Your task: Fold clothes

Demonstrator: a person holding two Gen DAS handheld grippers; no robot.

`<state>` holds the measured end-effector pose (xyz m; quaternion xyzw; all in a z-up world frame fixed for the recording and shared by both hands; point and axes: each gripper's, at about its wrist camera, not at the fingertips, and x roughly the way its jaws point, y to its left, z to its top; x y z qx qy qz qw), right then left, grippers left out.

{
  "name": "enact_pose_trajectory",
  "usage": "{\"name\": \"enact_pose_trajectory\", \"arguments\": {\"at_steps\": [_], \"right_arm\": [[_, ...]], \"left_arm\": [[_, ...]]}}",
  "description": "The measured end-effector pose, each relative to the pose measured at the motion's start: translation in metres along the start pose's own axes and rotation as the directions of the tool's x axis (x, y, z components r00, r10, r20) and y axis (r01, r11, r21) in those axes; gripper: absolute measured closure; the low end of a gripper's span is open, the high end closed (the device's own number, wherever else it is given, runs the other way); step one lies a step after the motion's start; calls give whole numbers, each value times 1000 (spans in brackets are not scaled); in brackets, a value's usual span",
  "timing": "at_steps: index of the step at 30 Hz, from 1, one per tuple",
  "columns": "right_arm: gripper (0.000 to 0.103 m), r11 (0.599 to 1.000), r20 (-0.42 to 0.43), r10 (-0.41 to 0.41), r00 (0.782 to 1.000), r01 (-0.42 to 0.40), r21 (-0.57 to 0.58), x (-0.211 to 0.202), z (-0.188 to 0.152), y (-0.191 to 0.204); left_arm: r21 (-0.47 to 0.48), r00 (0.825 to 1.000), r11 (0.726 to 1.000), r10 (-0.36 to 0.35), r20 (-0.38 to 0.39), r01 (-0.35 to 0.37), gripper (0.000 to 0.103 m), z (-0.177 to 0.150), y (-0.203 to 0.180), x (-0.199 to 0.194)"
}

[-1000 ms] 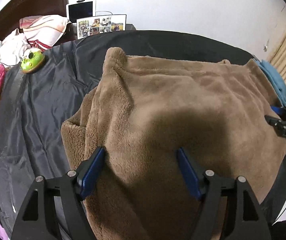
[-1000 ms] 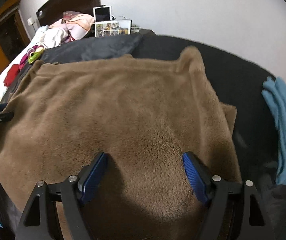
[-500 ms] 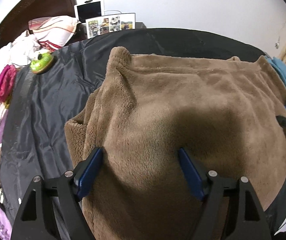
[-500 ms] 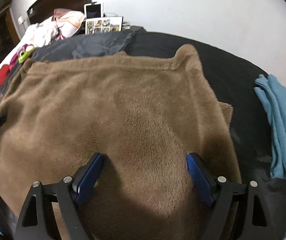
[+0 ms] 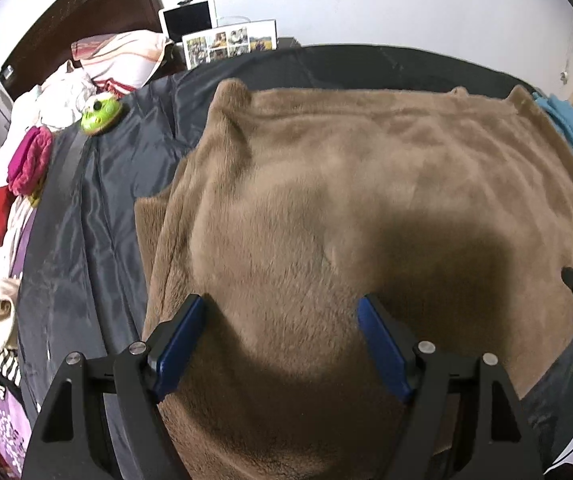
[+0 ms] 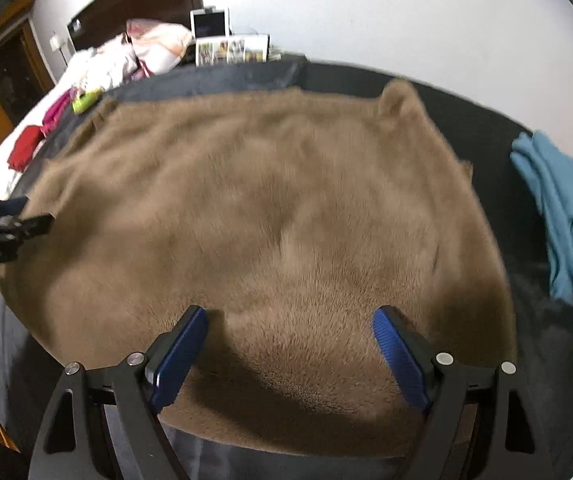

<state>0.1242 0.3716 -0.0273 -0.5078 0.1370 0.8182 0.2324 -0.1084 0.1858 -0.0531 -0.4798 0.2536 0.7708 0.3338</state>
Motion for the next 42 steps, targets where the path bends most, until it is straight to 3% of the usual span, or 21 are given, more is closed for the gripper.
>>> {"name": "enact_pose_trajectory", "arguments": {"at_steps": [11, 16, 22, 29, 34, 38, 42], "right_arm": [[10, 999, -5, -46, 999, 46, -26, 11, -5, 5], [10, 999, 14, -41, 999, 42, -27, 10, -9, 4], [10, 1000, 12, -2, 1000, 2, -17, 3, -10, -4], [10, 999, 102, 0, 995, -4, 42, -36, -10, -45], [10, 987, 113, -11, 993, -7, 159, -47, -36, -92], [10, 949, 89, 63, 994, -87, 303, -25, -35, -138], [10, 901, 99, 183, 978, -207, 381, -14, -34, -167]], "left_arm": [[-36, 999, 999, 35, -15, -35, 13, -7, -2, 7], [-71, 998, 996, 52, -36, -55, 2, -7, 1, 12], [-93, 994, 991, 87, -62, -93, 1, -7, -2, 14], [-140, 988, 981, 126, -85, -137, 1, -10, -5, 5], [-190, 995, 977, 93, -42, -100, 1, -19, -14, -15], [-172, 994, 979, 103, -31, -107, 1, -22, -35, -23], [-149, 991, 980, 127, -43, -132, 1, -21, -55, -26]]}}
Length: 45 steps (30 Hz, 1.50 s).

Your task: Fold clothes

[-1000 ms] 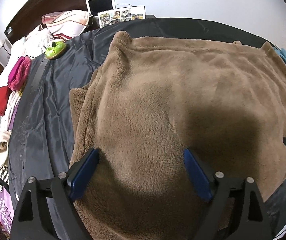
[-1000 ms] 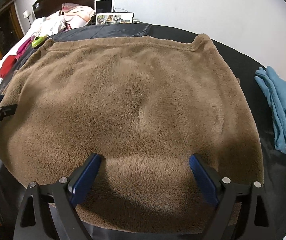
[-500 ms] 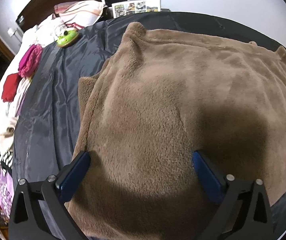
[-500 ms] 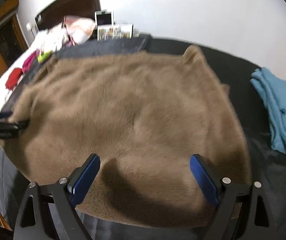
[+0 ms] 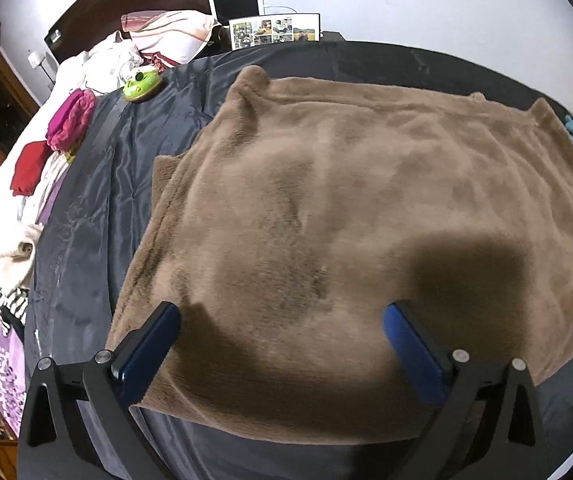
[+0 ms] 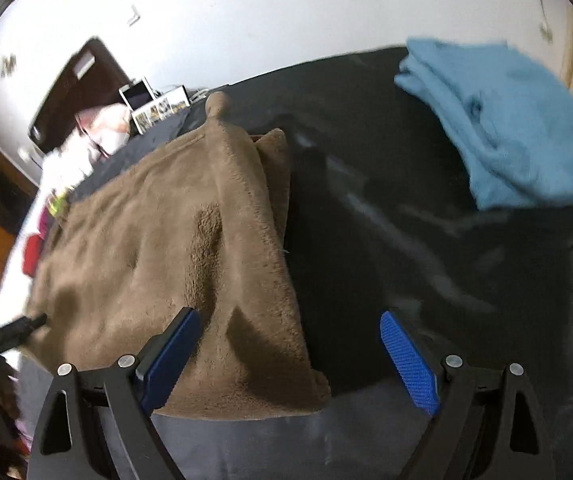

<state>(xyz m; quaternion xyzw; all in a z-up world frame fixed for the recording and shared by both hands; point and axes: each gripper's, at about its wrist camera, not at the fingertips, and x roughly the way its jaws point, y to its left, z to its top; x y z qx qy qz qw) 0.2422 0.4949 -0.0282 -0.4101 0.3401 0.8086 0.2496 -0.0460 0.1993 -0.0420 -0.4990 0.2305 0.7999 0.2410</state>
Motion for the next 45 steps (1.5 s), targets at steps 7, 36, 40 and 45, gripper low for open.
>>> {"name": "enact_pose_trajectory", "arguments": {"at_steps": [7, 36, 40, 45], "right_arm": [[10, 977, -75, 189, 979, -180, 117, 17, -14, -11], [11, 750, -24, 573, 820, -511, 420, 60, -15, -1], [36, 775, -36, 528, 848, -465, 428, 63, -15, -2], [55, 780, -33, 502, 864, -436, 448, 69, -15, -7]], "left_arm": [[4, 1000, 1000, 11, -1, -11, 1, 3, -8, -4], [-17, 999, 1000, 25, -34, -26, 1, 0, -16, 2], [-5, 999, 999, 37, -35, -38, 1, 0, -21, 3], [24, 998, 998, 52, -30, -51, 1, 1, -27, 1]]}}
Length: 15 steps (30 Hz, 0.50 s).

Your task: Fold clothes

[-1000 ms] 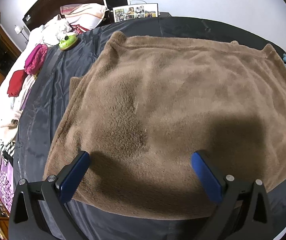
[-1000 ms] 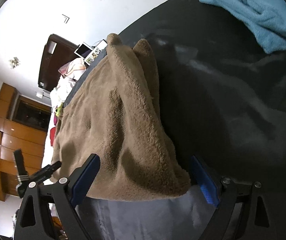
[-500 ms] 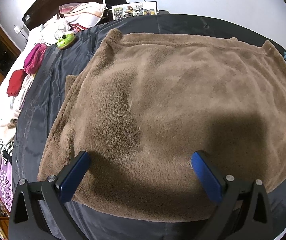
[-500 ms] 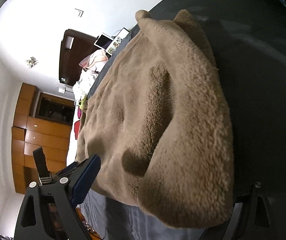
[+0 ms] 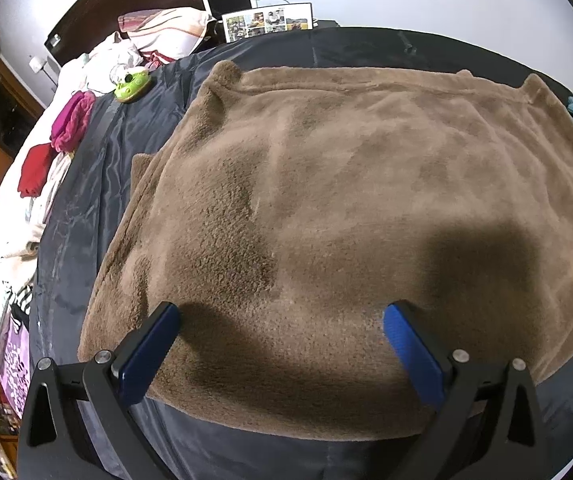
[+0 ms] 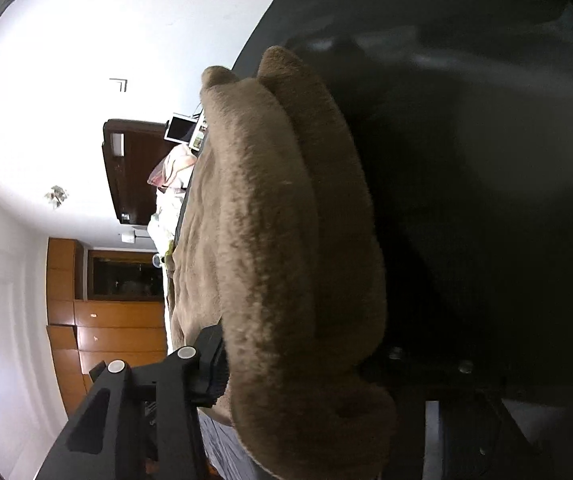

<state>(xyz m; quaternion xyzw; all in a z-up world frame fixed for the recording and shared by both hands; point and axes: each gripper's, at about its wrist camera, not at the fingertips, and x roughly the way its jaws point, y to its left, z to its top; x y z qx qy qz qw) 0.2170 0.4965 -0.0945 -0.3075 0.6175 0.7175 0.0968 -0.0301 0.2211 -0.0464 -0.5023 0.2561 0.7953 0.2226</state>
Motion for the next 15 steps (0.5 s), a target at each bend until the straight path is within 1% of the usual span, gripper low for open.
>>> {"name": "enact_pose_trajectory", "arguments": {"at_steps": [6, 9, 11, 12, 13, 15], "right_arm": [[55, 1000, 7, 11, 1000, -11, -5, 7, 1, 2], [55, 1000, 21, 12, 1000, -12, 1, 11, 2, 4], [55, 1000, 30, -4, 1000, 4, -12, 12, 2, 7], [57, 1000, 33, -10, 999, 11, -20, 12, 2, 9], [65, 1000, 37, -13, 999, 14, -25, 12, 2, 11], [69, 999, 49, -16, 999, 17, -35, 11, 2, 18]], "left_arm": [[24, 1000, 1000, 6, 1, -6, 1, 0, -3, 4], [29, 1000, 1000, -12, -12, 12, 1, 0, -3, 12], [22, 999, 999, -34, -18, 35, 1, 1, 0, 16], [18, 999, 999, -47, -21, 48, 1, 2, 2, 17], [18, 998, 998, -59, -23, 60, 1, 3, 4, 18], [35, 997, 996, -76, -21, 77, 1, 4, 6, 18]]}}
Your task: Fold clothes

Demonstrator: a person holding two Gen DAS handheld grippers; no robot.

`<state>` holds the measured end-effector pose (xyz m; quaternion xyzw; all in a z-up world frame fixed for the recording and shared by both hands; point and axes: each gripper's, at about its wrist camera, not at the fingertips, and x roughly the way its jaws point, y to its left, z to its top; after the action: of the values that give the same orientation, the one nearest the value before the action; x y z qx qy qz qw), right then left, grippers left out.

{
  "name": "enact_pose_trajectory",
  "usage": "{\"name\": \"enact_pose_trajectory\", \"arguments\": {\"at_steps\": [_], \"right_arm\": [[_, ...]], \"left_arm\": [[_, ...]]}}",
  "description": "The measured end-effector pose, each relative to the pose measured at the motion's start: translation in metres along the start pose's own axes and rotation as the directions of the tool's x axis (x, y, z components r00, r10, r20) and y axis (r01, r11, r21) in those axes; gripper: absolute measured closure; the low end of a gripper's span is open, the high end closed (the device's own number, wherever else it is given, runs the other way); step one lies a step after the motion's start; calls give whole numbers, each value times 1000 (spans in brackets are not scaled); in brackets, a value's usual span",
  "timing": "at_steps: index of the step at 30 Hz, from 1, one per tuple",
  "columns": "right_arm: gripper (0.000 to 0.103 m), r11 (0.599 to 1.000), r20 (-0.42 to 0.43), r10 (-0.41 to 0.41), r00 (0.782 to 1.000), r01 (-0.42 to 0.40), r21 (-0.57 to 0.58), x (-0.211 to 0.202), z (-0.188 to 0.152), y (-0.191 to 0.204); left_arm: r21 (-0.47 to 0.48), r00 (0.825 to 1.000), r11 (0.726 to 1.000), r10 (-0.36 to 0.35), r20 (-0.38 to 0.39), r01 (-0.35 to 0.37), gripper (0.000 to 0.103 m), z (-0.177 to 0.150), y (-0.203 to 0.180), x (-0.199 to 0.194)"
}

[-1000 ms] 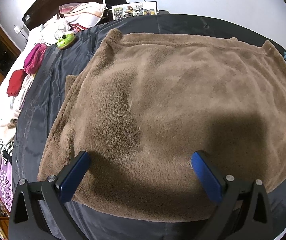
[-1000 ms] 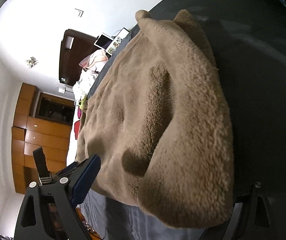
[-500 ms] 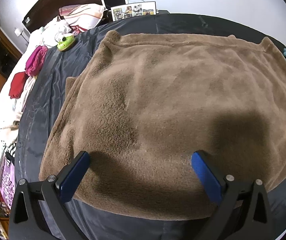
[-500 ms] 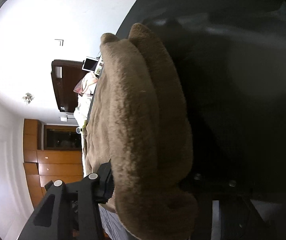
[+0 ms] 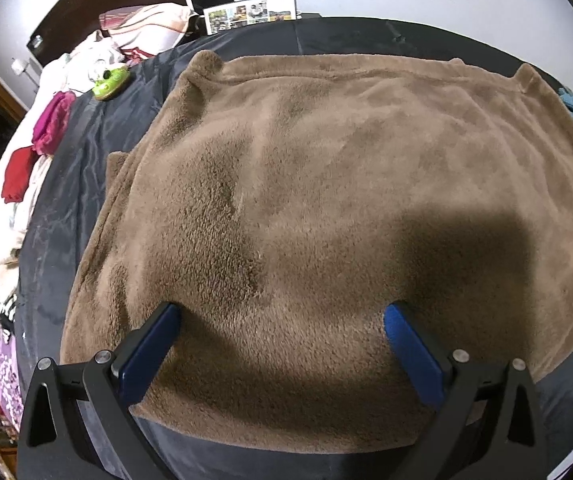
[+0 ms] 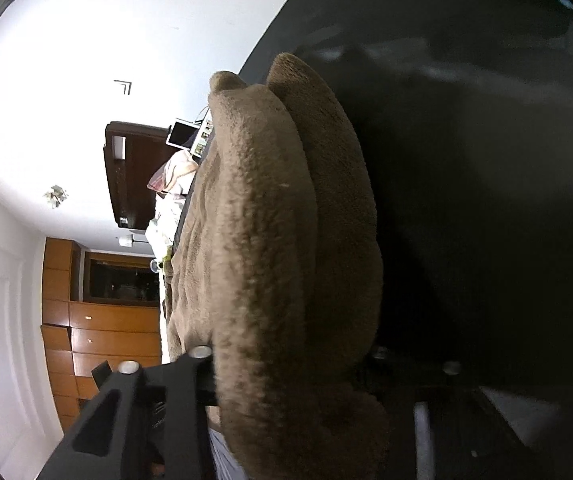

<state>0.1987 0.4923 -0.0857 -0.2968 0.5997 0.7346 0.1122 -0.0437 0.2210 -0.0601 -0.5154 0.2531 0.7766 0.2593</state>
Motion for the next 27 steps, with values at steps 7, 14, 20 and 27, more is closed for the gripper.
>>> {"name": "enact_pose_trajectory", "arguments": {"at_steps": [7, 14, 20, 27], "right_arm": [[72, 988, 100, -72, 992, 85, -129, -7, -7, 65], [73, 964, 193, -85, 978, 129, -231, -10, -19, 136], [74, 950, 231, -71, 970, 137, -282, -6, -35, 190], [74, 911, 214, -30, 976, 114, -396, 25, -65, 253]], "left_arm": [[39, 998, 998, -58, 18, 57, 1, 7, 21, -7], [-40, 987, 987, -156, 31, 157, 1, 13, 73, -13], [-94, 984, 980, -172, 51, 176, 1, 13, 120, -11], [-180, 983, 967, -175, 53, 181, 1, 0, 181, -3]]}}
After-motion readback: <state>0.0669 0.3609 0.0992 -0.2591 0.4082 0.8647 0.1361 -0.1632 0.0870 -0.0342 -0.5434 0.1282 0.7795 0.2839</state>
